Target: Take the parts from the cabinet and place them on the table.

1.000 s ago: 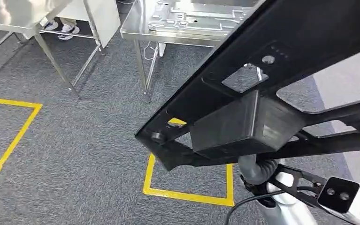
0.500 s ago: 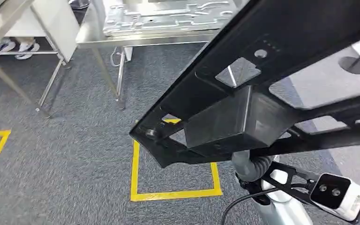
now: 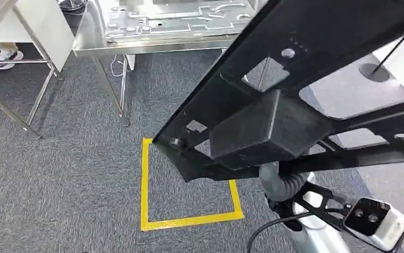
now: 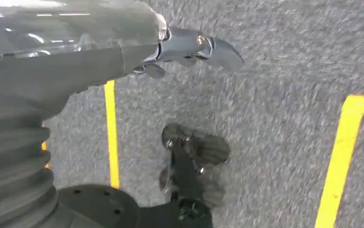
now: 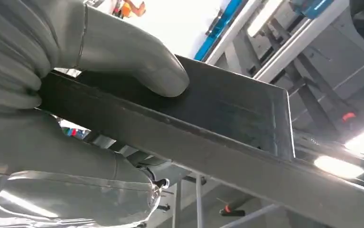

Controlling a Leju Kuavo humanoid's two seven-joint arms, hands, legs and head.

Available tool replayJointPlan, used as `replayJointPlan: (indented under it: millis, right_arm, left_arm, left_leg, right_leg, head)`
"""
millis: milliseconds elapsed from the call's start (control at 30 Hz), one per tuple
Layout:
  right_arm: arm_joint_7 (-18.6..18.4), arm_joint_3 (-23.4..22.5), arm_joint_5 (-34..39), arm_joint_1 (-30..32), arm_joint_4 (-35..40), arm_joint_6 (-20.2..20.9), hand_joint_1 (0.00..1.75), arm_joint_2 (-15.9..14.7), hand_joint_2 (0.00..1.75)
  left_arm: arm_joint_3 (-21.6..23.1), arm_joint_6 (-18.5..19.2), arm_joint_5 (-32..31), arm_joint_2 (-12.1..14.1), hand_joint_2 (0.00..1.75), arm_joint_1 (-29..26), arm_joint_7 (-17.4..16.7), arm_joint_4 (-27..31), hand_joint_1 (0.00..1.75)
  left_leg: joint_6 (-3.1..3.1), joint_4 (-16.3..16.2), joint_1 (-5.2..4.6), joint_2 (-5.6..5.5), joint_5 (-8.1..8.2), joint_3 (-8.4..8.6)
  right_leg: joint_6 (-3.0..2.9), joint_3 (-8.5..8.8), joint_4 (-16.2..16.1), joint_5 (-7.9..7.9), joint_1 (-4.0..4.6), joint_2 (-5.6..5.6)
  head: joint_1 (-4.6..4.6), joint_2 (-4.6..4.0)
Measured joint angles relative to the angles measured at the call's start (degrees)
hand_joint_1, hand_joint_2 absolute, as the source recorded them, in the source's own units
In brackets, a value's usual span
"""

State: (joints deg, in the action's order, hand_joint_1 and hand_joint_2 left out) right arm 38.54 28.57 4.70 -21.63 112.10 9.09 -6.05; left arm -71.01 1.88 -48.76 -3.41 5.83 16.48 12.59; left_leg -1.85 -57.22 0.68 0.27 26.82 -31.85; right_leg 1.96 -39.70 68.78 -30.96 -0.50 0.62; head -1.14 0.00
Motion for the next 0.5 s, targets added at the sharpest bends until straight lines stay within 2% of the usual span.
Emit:
replayJointPlan:
  millis: [33, 67, 100, 133, 167, 200, 233, 267, 367, 400, 433, 467, 500]
  right_arm:
    - [0.0, 0.0, 0.0, 0.1, 0.0, 0.0, 1.75, 0.0, 1.75]
    - [0.0, 0.0, 0.0, 0.3, -0.1, 0.0, 1.75, 0.0, 1.75]
    - [0.0, 0.0, 0.0, 0.4, -0.1, 0.0, 1.75, 0.0, 1.75]
    - [0.0, 0.0, 0.0, 0.4, -0.1, 0.0, 1.75, 0.0, 1.75]
    - [0.0, 0.0, 0.0, 0.4, -0.1, 0.0, 1.75, 0.0, 1.75]
    - [0.0, 0.0, 0.0, 0.4, -0.1, 0.0, 1.75, 0.0, 1.75]
    - [0.0, 0.0, 0.0, 0.4, -0.1, 0.0, 1.75, 0.0, 1.75]
    - [0.0, 0.0, -0.1, 0.4, -0.1, 0.1, 1.75, 0.0, 1.75]
    - [0.0, -0.1, -0.2, 0.5, -0.1, 0.1, 1.75, 0.1, 1.75]
    - [0.0, -0.1, -0.2, 0.5, 0.1, 0.1, 1.75, 0.1, 1.75]
    - [0.0, -0.1, -0.2, 0.5, 0.2, 0.1, 1.75, 0.2, 1.75]
    - [0.0, -0.1, -0.2, 0.4, 0.3, 0.1, 1.75, 0.2, 1.75]
    - [0.0, -0.1, -0.2, 0.4, 0.3, 0.1, 1.75, 0.4, 1.75]
  left_arm:
    - [0.0, 0.0, 0.0, 0.0, 1.75, 0.0, 0.0, 0.0, 0.00]
    - [0.0, 0.1, 0.0, 0.0, 1.75, -0.1, 0.0, 0.0, 0.00]
    - [0.0, 0.1, 0.0, 0.0, 1.75, -0.1, 0.0, 0.0, 0.00]
    - [0.0, 0.2, 0.0, 0.0, 1.75, -0.2, 0.0, 0.0, 0.00]
    - [0.0, 0.2, 0.0, 0.0, 1.75, -0.2, 0.0, 0.0, 0.00]
    - [0.0, 0.2, 0.0, 0.0, 1.75, -0.2, 0.0, 0.0, 0.00]
    - [0.0, 0.3, 0.0, -0.1, 1.75, -0.1, 0.0, 0.0, 0.00]
    - [0.0, 0.3, 0.0, -0.1, 1.75, -0.1, 0.1, 0.0, 0.00]
    - [0.0, 0.3, 0.0, 0.0, 1.75, 0.0, 0.2, 0.0, 0.00]
    - [0.0, 0.3, 0.0, 0.1, 1.75, 0.1, 0.3, 0.0, 0.00]
    - [0.0, 0.3, 0.0, 0.1, 1.75, 0.1, 0.4, 0.0, 0.00]
    - [0.0, 0.3, 0.0, 0.1, 1.75, 0.1, 0.4, 0.0, 0.00]
    - [0.0, 0.4, 0.0, 0.1, 1.75, 0.2, 0.4, 0.0, 0.00]
  left_leg:
    - [-0.08, 0.0, -0.03, 0.17, 0.13, 0.00]
    - [-0.03, -0.1, -0.03, 0.26, 0.23, 0.08]
    - [0.06, -0.1, -0.03, 0.30, 0.39, 0.29]
    - [0.16, -0.1, -0.03, 0.30, 0.64, 0.60]
    - [0.31, -0.1, -0.02, 0.31, 0.96, 1.07]
    - [0.47, -0.1, -0.02, 0.31, 1.22, 1.48]
    - [0.82, 0.0, -0.04, 0.31, 1.69, 1.82]
    - [1.28, -0.3, -0.37, 0.30, 1.99, 1.88]
    - [2.23, 0.3, -0.25, 0.69, 2.51, 2.44]
    - [2.69, 0.5, -0.29, 0.74, 2.93, 3.11]
    - [2.86, -0.7, -0.05, 0.40, 3.44, 3.08]
    - [3.03, -4.5, -0.03, 0.26, 5.15, 1.21]
    - [3.23, -9.6, 0.04, 0.26, 7.09, -1.66]
  right_leg:
    - [0.24, -2.83, 5.2, -1.81, -0.12, -0.04]
    - [0.37, -4.48, 7.9, -2.14, -0.25, -0.06]
    - [0.44, -4.62, 7.5, -1.00, -0.33, -0.14]
    - [0.39, -3.35, 4.8, 1.18, -0.36, -0.26]
    - [0.21, -0.78, -0.5, 4.09, -0.36, -0.44]
    - [-0.01, 1.53, -5.2, 6.24, -0.34, -0.63]
    - [-0.45, 3.99, -10.1, 6.99, -0.18, -1.22]
    - [-0.76, 4.18, -10.5, 6.44, 0.31, -1.27]
    - [-1.94, 4.17, -10.4, 5.90, 0.47, -0.66]
    - [-2.32, 4.95, -10.9, 5.83, 0.19, -0.54]
    - [-2.73, 5.75, -11.3, 5.67, 0.02, -0.60]
    - [-3.18, 6.25, -11.4, 5.35, -0.02, -0.63]
    - [-3.37, 6.54, -11.4, 5.04, 0.06, -0.57]
  head:
    - [-0.04, 0.00]
    - [-0.02, 0.00]
    - [0.00, 0.00]
    - [-0.07, 0.00]
    - [-0.04, 0.00]
    - [-0.04, 0.00]
    - [-0.07, 0.00]
    - [0.07, 0.00]
    - [0.00, 0.00]
    - [0.11, 0.02]
    - [0.11, 0.00]
    - [0.64, 0.00]
    - [0.63, 0.00]
